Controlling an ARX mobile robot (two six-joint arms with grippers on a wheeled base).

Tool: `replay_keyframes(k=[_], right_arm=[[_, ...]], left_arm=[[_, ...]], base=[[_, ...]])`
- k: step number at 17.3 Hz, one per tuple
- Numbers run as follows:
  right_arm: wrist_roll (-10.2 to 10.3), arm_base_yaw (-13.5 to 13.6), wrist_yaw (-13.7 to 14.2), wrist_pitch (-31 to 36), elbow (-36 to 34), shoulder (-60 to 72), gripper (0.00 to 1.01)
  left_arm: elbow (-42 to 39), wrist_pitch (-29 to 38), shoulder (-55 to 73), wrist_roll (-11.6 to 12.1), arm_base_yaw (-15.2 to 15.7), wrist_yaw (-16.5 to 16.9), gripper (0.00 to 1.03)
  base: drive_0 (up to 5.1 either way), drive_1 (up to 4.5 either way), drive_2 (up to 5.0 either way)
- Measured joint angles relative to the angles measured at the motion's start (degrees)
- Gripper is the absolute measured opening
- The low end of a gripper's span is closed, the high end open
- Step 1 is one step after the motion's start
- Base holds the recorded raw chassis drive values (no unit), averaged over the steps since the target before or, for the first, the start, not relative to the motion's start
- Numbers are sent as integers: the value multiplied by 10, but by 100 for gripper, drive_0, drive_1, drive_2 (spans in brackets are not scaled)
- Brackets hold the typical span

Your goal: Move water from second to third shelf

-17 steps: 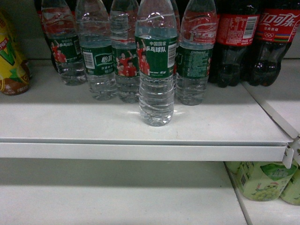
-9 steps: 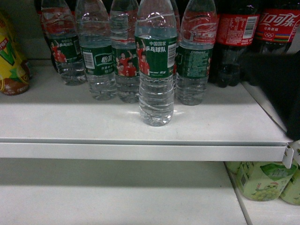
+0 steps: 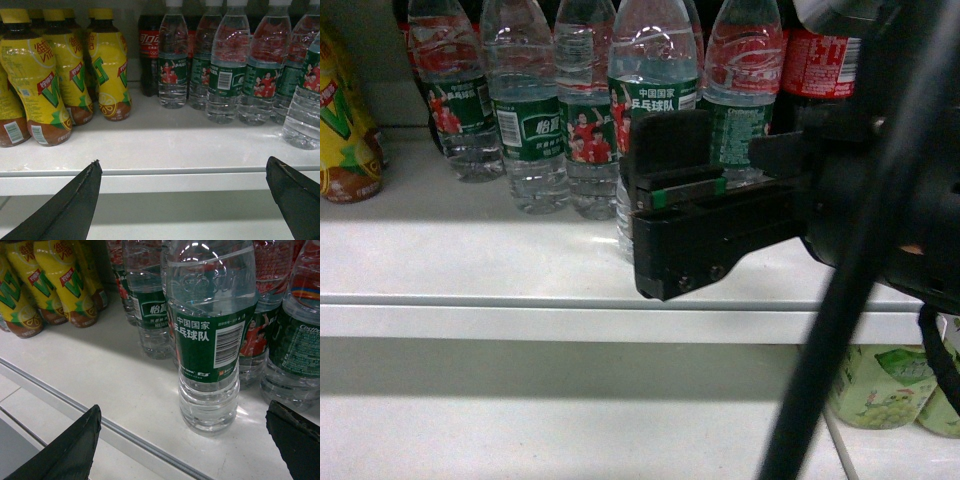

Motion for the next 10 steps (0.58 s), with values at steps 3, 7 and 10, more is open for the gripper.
replay_keyframes(k=[3,7,10], right_arm=[[15,5,28,-9,44,42,98],[25,9,58,-27,103,91,98],[28,9,72,-37,134,124,98]], left_arm=[[0,0,0,0,0,0,98],[0,0,0,0,0,0,98],[0,0,0,0,0,0,98]], base=[[0,0,0],[0,0,0],[0,0,0]])
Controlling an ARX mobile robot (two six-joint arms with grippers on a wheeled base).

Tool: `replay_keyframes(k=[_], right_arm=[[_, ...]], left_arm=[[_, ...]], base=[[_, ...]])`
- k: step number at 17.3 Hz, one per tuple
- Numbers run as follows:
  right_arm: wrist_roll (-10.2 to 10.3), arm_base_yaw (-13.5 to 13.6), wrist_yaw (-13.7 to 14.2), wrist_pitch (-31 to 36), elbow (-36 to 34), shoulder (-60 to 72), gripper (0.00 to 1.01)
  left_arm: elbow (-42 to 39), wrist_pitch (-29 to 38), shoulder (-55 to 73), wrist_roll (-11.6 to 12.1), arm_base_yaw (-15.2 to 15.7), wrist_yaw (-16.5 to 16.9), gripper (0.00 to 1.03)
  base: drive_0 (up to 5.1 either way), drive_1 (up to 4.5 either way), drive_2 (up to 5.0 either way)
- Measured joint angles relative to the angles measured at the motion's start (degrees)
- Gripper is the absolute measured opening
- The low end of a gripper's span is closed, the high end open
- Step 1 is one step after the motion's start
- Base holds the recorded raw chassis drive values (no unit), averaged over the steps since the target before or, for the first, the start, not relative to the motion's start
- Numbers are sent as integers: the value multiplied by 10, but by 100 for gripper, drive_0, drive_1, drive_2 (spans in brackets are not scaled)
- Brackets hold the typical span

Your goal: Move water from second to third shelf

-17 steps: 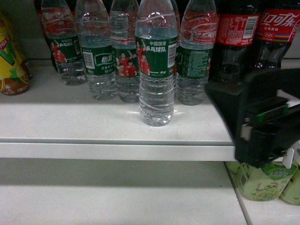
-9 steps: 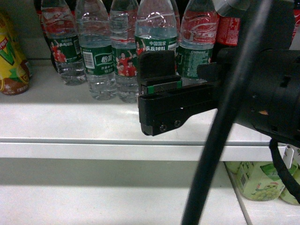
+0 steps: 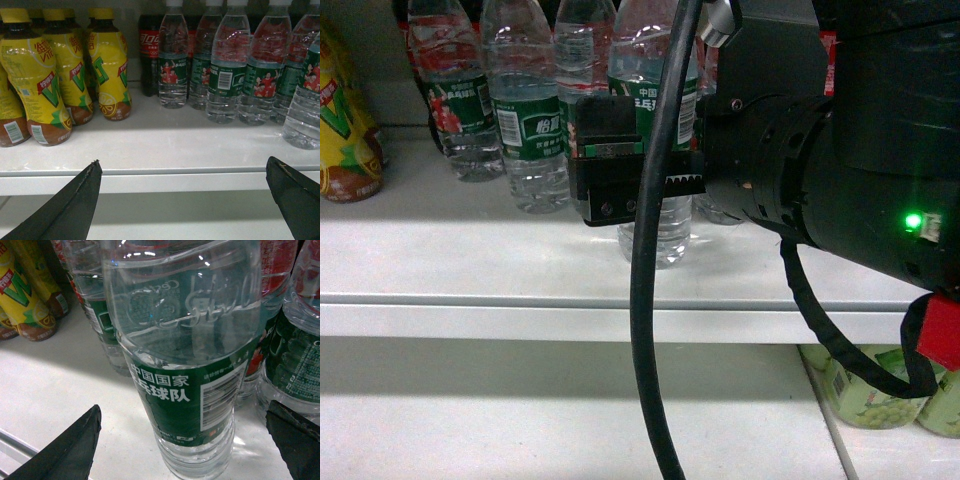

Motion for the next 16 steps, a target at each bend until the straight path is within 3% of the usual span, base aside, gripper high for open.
replay_keyframes(k=[4,9,10,14,16], right_arm=[[1,18,26,-6,43,31,98],[-9,18,78,-10,107,79,98],[-16,19,91,-5,111,83,95],[-22,22,99,-13,104,75,49],[-18,22,87,-24,69,38,42]], left_arm=[[0,0,0,0,0,0,98],[0,0,0,0,0,0,98],[0,0,0,0,0,0,98],[0,0,0,0,0,0,98],[0,0,0,0,0,0,98]], base=[[0,0,0],[0,0,0],[0,0,0],[0,0,0],[0,0,0]])
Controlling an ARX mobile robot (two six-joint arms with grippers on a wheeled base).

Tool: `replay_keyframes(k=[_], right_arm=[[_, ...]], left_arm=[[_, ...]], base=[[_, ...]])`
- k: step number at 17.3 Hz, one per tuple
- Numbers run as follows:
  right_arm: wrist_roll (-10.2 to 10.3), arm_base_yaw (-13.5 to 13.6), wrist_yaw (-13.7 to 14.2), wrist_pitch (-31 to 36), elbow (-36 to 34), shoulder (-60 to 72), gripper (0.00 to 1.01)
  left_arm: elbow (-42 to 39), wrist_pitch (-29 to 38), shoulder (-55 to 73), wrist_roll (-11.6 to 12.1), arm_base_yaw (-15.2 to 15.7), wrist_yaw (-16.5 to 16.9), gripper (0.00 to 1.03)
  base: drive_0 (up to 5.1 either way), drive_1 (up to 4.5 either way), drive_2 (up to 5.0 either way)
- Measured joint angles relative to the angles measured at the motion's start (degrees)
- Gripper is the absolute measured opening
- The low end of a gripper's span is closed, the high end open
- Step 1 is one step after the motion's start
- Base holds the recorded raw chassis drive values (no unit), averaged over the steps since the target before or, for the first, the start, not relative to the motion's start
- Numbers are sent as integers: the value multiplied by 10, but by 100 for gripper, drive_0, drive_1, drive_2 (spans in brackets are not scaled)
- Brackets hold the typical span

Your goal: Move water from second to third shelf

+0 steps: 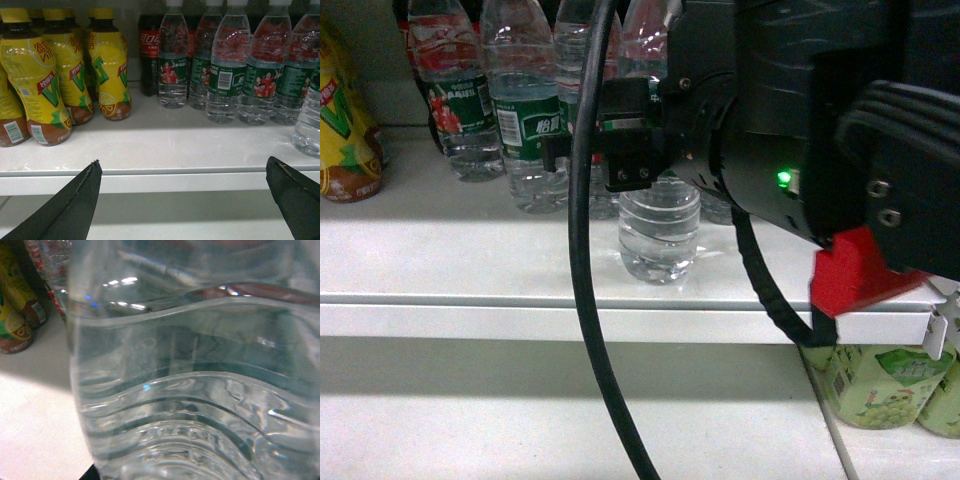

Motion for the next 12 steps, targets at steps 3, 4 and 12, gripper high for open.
replay_keyframes(k=[3,4,12], right_arm=[[0,-12,-28,-8,-76,-74,41],[0,-26,-35,-13,-103,-106,41],[-25,-232,-96,-160,-355,-510,41]], left_arm=[[0,0,0,0,0,0,98],[0,0,0,0,0,0,98],[0,0,0,0,0,0,98]], base=[[0,0,0],[0,0,0],[0,0,0]])
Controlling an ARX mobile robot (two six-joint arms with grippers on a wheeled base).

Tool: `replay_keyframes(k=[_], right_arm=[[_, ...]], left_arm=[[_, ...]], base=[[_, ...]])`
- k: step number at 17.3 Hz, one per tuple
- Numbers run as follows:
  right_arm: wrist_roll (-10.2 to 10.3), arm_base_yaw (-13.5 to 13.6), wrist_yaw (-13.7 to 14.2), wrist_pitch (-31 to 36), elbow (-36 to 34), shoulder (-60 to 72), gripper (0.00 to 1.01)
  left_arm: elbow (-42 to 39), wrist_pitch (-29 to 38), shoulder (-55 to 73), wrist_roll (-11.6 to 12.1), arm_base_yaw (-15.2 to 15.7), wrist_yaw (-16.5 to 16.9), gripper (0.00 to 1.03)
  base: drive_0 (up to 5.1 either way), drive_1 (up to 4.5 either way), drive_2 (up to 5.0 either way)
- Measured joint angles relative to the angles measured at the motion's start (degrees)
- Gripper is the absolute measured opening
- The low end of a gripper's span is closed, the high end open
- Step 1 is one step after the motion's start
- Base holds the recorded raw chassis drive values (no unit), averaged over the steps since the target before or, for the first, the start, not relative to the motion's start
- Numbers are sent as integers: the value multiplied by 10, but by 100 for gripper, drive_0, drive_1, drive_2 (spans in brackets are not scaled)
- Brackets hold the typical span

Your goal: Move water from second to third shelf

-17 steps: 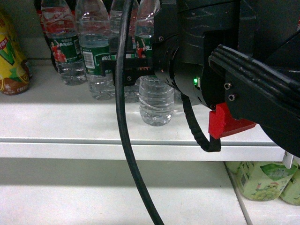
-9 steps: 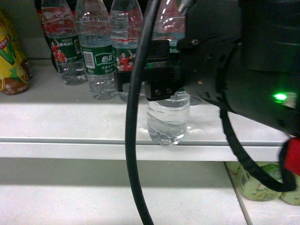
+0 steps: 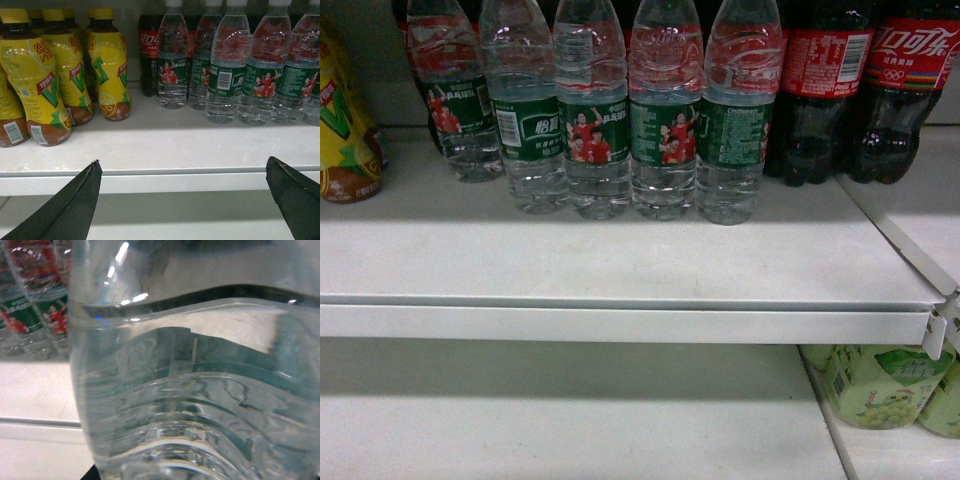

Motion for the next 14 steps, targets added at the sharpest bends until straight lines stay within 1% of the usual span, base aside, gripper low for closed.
replay_keyframes(k=[2,3,5,6,8,9,12,14], right_arm=[[-1,-26,-2,-22,-8,-50,41],[-1,-42,-8,-43,-14,-90,41],[0,-60,-21,-69,-21,-132,41],[3,-70,-26,-82,-24,-150,41],[7,-81,-24,-94,-26,-169,41],[7,-82,-18,-97,-26,-176,41],[9,-92,-13,-93,-26,-191,41],[15,-101,-15,-95,-28,-193,41]], left_arm=[[0,0,0,0,0,0,98],[0,0,0,0,0,0,98],[0,0,0,0,0,0,98],[0,0,0,0,0,0,98],[0,0,0,0,0,0,98],[0,0,0,0,0,0,98],[0,0,0,0,0,0,98],[0,0,0,0,0,0,98]], base=[[0,0,0],[0,0,0],[0,0,0],[0,0,0],[0,0,0],[0,0,0],[0,0,0],[0,0,0]])
